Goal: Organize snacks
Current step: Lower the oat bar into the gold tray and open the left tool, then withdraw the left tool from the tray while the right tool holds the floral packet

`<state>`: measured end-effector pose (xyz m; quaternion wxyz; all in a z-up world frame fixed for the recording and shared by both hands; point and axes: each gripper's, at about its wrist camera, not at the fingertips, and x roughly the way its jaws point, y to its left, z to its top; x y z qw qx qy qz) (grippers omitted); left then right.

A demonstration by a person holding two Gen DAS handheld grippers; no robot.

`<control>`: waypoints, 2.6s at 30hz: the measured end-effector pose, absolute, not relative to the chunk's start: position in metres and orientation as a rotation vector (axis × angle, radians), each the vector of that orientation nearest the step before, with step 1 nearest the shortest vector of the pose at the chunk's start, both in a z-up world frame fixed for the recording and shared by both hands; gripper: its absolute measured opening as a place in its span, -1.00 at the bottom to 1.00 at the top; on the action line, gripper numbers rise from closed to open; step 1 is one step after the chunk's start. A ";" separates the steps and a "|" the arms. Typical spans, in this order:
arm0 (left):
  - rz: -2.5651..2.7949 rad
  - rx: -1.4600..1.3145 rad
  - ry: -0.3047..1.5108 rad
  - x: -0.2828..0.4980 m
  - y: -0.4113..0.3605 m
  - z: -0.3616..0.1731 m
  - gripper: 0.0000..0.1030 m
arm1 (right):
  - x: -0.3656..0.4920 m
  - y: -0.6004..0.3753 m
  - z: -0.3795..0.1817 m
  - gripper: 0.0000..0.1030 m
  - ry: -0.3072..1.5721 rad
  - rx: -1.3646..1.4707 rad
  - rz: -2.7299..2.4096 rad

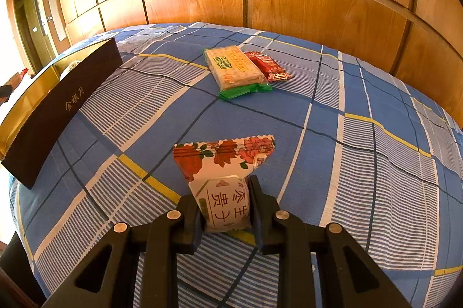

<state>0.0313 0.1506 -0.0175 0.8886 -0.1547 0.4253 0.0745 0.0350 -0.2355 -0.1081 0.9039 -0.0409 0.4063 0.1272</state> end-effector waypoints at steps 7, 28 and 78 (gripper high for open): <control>0.171 -0.305 0.932 0.080 0.170 -0.028 -0.42 | 0.035 -0.236 -0.109 -0.48 0.839 -0.081 0.265; 0.246 -0.198 0.941 0.140 0.158 -0.048 -0.36 | 0.036 -0.238 -0.109 -0.49 0.838 -0.072 0.263; 0.303 -0.197 0.830 -0.007 0.145 -0.039 -0.29 | 0.035 -0.229 -0.107 -0.48 0.854 -0.097 0.176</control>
